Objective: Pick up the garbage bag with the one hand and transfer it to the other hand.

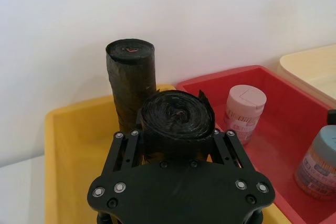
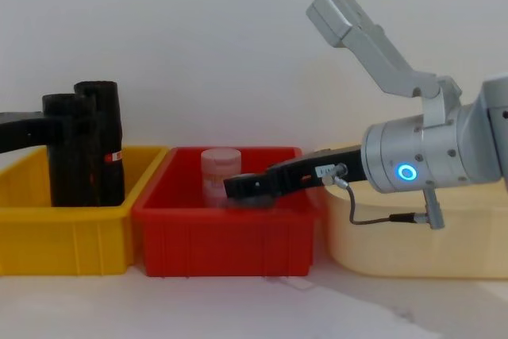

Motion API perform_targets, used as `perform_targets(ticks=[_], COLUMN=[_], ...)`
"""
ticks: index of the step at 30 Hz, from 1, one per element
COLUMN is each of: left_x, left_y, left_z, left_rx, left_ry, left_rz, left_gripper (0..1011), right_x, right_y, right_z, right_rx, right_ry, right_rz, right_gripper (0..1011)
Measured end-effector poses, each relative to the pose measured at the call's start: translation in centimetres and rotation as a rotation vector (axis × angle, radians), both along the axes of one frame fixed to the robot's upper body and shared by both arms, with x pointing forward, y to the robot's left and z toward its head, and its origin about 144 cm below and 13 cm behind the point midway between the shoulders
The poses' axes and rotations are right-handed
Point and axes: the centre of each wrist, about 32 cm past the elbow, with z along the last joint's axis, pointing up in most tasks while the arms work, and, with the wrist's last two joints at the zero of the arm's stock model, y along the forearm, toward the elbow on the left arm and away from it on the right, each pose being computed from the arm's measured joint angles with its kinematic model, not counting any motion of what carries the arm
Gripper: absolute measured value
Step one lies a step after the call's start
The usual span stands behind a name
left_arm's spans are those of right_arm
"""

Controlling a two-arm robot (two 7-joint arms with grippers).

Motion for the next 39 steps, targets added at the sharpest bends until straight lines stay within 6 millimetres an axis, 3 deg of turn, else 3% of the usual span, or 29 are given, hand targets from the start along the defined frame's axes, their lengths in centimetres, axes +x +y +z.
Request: perform_targets(ticks=[8,33,39], left_x=[0.0,-0.1,-0.4], left_y=[0.0,0.0,-0.1], left_z=[0.0,0.0,1.0], left_rx=[0.0,0.001,-0.005], left_ry=[0.0,-0.003,-0.04], left_rz=[0.0,0.003,0.022], left_gripper=[531,531,531], right_x=[0.0,0.1,-0.1], right_y=[0.0,-0.1,-0.7], right_z=[-0.1,0.0,0.6], right_rx=[0.002,0.001,0.006], right_ry=[-0.002,-0.01,-0.054], right_rz=[-0.001,-0.007,-0.026], right_gripper=[644,644,644])
